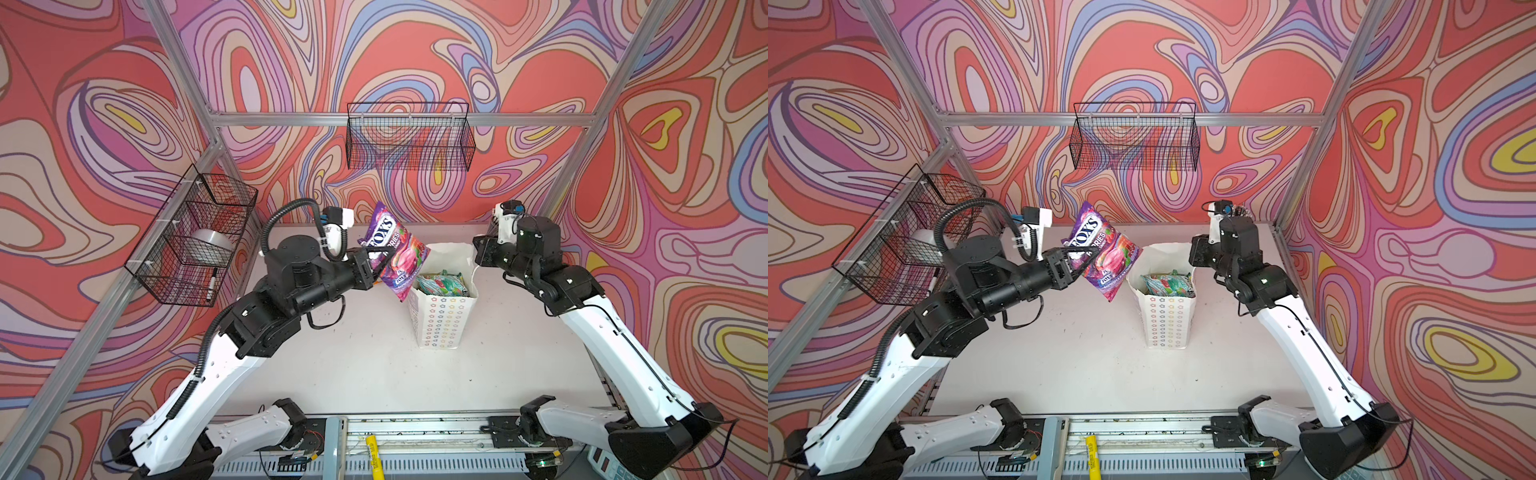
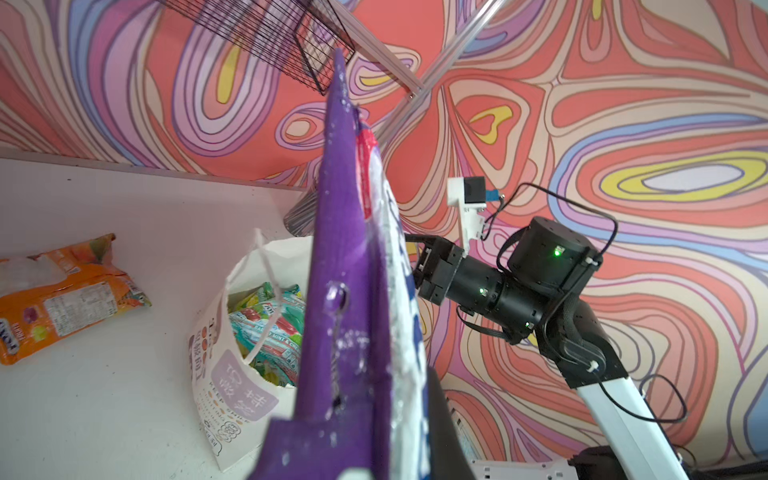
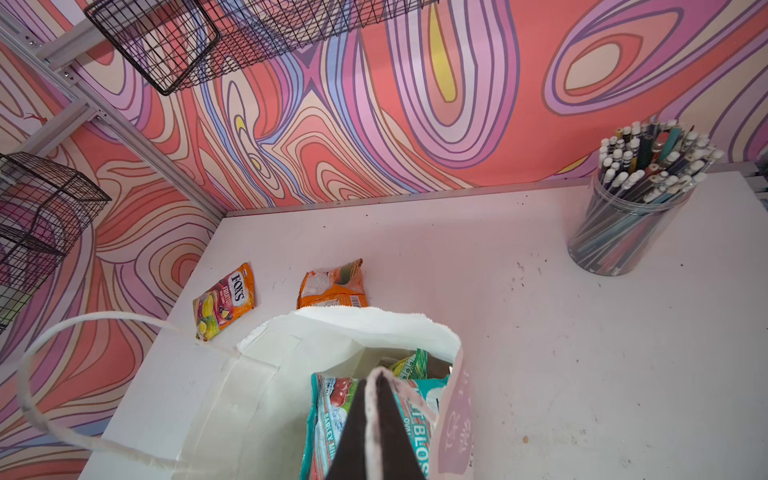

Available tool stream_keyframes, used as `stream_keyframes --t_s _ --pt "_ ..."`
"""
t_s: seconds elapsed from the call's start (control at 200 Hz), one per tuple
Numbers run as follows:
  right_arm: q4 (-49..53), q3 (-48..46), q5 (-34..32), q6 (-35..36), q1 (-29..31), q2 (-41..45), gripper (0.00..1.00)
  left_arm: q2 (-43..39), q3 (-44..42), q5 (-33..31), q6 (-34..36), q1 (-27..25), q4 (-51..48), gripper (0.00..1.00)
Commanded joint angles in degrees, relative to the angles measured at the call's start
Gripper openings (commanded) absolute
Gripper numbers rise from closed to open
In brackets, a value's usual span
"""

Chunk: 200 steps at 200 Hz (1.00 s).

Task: Place the snacks into the paper bag
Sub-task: 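Lift the Fox's Berries packet and carry it over the bag mouth, then lower the Fox's Berries packet into the bag beside the right gripper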

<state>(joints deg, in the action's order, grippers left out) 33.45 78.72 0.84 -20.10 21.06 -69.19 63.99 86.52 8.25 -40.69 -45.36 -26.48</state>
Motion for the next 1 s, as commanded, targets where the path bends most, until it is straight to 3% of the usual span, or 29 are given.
stream_keyframes --t_s 0.0,0.321,0.801,0.997 --pt "-2.0 -0.5 -0.7 -0.2 -0.1 1.9 0.0 6.0 5.0 -6.0 4.7 -4.9 1.2 0.0" --pt "-2.5 -1.9 -1.5 0.0 -0.2 3.6 0.0 22.1 16.5 -14.0 8.2 -9.8 -4.1 0.0" --pt "-3.0 -2.7 -0.1 -0.2 -0.2 3.2 0.0 37.1 27.5 -21.6 9.7 -10.5 -10.9 0.0" --pt "-3.3 -3.0 0.1 -0.2 -0.2 4.0 0.0 41.9 31.3 -21.2 9.7 -10.4 -11.7 0.0"
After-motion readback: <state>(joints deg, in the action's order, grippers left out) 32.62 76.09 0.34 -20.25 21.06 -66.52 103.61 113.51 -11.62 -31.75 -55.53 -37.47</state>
